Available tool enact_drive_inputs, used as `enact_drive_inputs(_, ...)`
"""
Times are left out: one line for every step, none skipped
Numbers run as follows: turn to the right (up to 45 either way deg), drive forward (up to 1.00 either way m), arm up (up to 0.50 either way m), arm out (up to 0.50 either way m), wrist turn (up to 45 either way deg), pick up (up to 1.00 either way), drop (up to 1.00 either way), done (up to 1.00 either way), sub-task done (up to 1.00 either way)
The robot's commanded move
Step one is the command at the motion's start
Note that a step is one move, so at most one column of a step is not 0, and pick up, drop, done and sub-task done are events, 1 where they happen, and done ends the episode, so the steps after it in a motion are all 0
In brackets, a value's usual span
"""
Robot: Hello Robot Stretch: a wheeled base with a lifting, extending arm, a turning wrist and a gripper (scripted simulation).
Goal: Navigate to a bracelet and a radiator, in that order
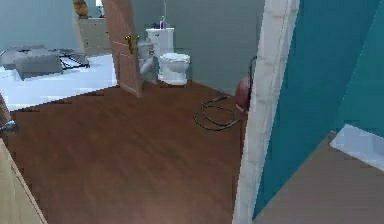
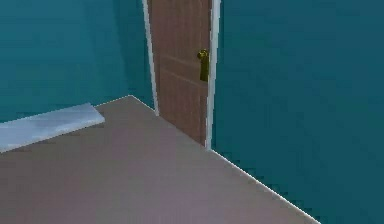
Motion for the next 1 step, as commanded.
enact_drive_inputs(0.0,0.25,0.0,0.0,0.0,0.0,0.0,0.0,0.0)
